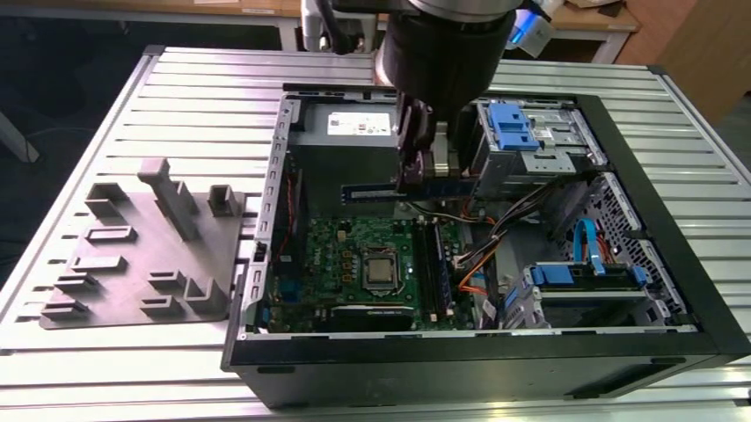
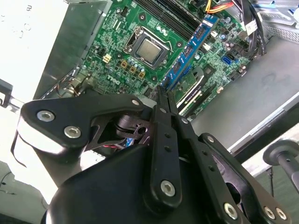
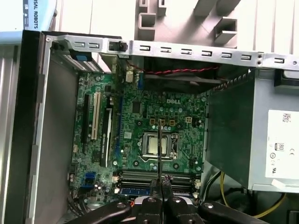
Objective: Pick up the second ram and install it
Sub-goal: 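Pick up the second ram and move it above second insertion slot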
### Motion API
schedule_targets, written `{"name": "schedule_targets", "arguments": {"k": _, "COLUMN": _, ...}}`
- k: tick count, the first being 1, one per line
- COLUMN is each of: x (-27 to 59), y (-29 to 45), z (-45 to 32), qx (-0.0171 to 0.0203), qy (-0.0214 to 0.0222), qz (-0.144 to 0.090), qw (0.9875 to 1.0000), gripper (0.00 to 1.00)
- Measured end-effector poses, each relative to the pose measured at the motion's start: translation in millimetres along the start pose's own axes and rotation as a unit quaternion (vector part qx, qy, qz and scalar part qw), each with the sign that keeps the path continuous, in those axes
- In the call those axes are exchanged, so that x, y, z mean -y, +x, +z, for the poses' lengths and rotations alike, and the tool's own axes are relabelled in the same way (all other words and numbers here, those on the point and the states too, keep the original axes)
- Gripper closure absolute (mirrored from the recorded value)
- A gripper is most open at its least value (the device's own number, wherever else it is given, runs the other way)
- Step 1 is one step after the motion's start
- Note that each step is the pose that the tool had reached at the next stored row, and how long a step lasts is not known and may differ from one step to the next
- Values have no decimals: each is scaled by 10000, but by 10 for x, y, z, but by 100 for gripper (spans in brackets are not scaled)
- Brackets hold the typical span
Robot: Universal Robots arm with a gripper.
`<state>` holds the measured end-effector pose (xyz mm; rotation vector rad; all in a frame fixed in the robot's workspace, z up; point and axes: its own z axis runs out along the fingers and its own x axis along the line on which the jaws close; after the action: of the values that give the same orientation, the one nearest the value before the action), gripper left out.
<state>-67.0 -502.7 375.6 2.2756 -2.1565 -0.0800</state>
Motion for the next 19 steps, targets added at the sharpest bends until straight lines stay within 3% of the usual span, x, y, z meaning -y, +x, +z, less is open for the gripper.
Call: {"name": "schedule_targets", "arguments": {"k": 19, "x": 95, "y": -4, "z": 197, "qx": 3, "qy": 3, "qz": 117, "qw": 9999, "gripper": 91}}
